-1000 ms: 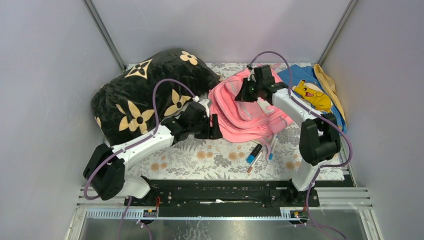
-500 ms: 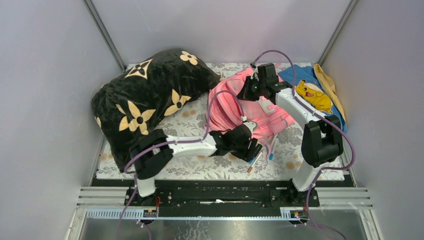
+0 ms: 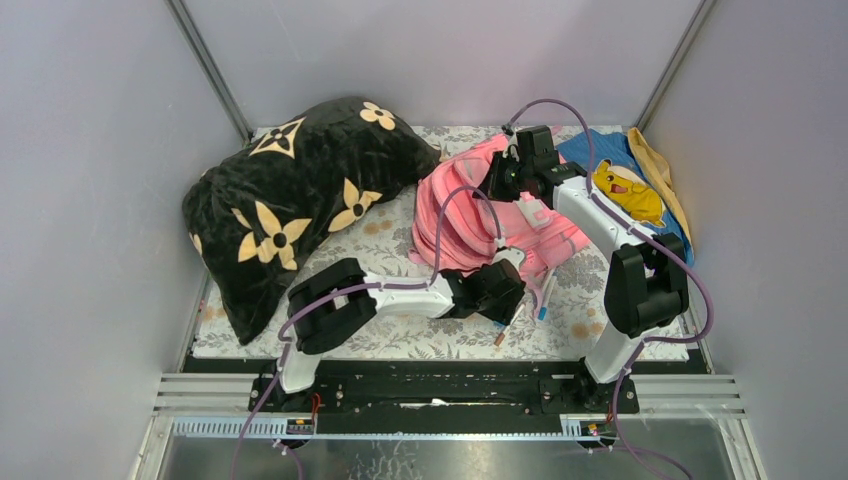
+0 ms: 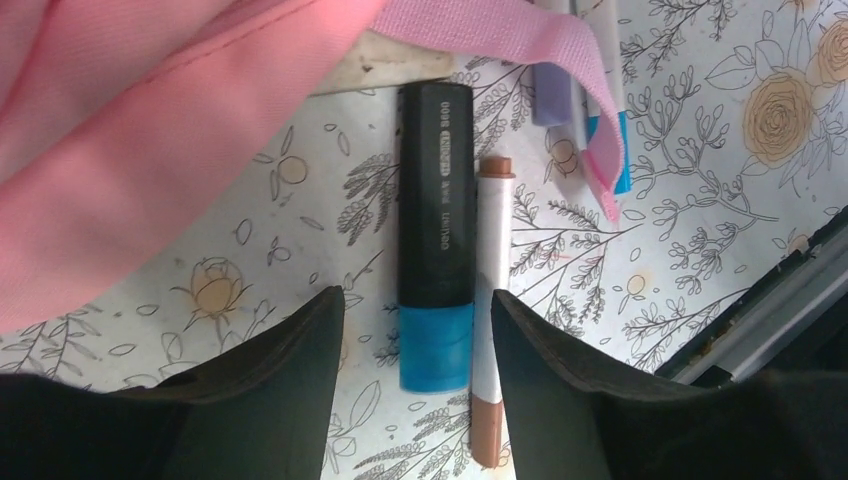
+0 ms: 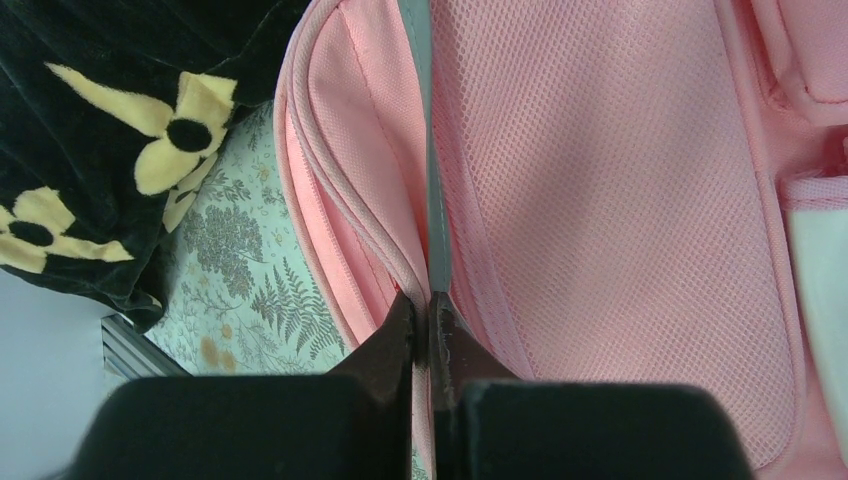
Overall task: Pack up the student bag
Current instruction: Pick up the stationery from the center of the board.
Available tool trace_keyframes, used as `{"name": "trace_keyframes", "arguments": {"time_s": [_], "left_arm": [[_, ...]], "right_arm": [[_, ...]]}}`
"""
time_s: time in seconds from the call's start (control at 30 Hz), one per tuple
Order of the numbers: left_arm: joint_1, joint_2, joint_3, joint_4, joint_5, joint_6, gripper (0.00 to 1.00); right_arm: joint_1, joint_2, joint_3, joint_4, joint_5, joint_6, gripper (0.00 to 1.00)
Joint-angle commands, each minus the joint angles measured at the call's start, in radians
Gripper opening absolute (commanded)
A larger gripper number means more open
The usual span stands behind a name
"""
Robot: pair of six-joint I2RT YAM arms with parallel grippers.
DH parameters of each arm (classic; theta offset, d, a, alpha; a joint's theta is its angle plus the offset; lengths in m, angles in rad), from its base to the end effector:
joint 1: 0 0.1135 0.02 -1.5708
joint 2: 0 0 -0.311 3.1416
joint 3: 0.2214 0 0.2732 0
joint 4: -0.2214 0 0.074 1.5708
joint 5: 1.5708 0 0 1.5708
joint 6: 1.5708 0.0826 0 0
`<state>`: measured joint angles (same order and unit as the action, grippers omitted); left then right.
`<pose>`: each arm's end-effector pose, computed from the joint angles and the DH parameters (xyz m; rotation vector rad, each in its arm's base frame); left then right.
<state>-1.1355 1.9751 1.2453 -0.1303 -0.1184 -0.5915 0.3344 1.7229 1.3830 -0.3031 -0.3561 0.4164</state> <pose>0.2124 -0.4336 0.1482 0.6249 2.4470 -0.6150 0.4247 0.1780 0.2978 -0.1115 2.2846 0.7993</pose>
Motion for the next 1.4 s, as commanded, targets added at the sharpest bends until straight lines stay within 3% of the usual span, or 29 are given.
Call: {"name": "trace_keyframes", "arguments": {"time_s": [0.0, 0.13, 0.43, 0.63, 0.97, 1.1, 1.37], "left_arm": [[-0.020, 0.045, 0.056, 0.039, -0.052, 0.025, 0.62], [-0.036, 0.088, 0.092, -0.003, -0.101, 0.042, 0.57], [-0.047, 0.084, 0.059, -0.041, -0.190, 0.062, 0.29], [-0.046, -0.057, -0.031, -0.045, -0.214, 0.081, 0.09], [-0.016, -0.295, -0.126, -0.071, -0.196, 0.110, 0.00], [0.058, -0.333, -0.134, -0.084, -0.140, 0.083, 0.00], [0.364, -0.434, -0.137, -0.015, 0.201, -0.101, 0.00]], "right_arm": [[0.005, -0.068, 0.012, -0.013, -0.029, 0.020, 0.00], [0.004, -0.066, 0.007, -0.013, -0.028, 0.021, 0.00], [0.005, -0.064, 0.007, -0.005, -0.028, 0.027, 0.00], [0.004, -0.065, 0.004, 0.000, -0.032, 0.029, 0.00], [0.005, -0.059, -0.004, 0.018, -0.047, 0.041, 0.00], [0.005, -0.070, -0.008, 0.015, -0.046, 0.043, 0.00], [0.004, -0.108, -0.019, 0.005, -0.022, 0.038, 0.00]]}}
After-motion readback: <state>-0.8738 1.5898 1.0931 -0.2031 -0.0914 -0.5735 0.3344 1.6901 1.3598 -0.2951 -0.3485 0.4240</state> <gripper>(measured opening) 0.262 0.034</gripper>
